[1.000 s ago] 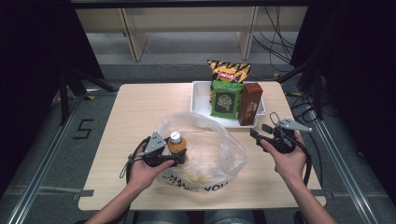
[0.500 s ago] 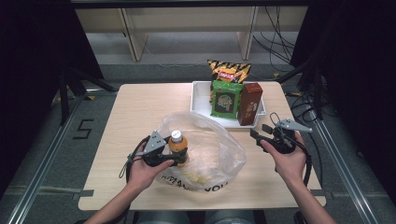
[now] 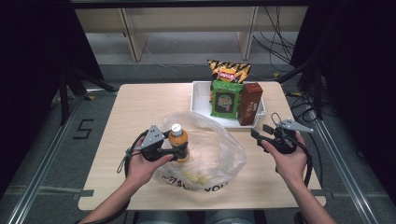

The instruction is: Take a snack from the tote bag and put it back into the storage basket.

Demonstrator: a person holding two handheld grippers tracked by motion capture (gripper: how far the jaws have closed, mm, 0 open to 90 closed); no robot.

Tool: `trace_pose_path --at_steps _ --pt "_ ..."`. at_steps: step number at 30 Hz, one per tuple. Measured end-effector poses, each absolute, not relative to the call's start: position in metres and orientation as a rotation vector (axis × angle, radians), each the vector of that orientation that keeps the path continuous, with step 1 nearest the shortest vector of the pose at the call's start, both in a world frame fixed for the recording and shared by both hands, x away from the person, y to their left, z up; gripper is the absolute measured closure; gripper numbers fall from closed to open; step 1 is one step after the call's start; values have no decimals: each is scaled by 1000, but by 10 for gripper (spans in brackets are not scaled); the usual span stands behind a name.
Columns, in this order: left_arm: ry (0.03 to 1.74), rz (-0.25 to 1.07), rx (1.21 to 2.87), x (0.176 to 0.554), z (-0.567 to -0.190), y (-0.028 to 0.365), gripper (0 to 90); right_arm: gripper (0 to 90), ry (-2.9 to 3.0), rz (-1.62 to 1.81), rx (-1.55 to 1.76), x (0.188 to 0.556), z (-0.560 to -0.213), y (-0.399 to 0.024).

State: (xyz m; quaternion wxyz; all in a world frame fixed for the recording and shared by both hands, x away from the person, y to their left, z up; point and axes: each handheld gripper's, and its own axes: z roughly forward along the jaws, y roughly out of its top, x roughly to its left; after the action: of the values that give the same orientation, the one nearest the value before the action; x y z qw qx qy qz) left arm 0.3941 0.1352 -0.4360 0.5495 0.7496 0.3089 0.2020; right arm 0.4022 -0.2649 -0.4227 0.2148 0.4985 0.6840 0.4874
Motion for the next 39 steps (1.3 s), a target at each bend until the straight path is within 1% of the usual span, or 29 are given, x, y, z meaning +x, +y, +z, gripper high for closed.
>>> trace_pose_path --at_steps 7,10,12,21,39 --pt "738 485 1751 401 -424 134 305 424 1921 1350 1384 401 -423 -267" --pt "734 481 1736 404 -419 133 305 424 1918 1335 1328 403 -425 -269" --pt "731 483 1729 406 -415 132 305 424 1919 1343 1370 401 -424 -267" --pt "711 500 1722 417 -399 131 306 424 1901 1339 1355 402 -426 -266" --pt "699 510 1691 434 -382 123 306 424 1903 1346 1380 402 -427 -267"
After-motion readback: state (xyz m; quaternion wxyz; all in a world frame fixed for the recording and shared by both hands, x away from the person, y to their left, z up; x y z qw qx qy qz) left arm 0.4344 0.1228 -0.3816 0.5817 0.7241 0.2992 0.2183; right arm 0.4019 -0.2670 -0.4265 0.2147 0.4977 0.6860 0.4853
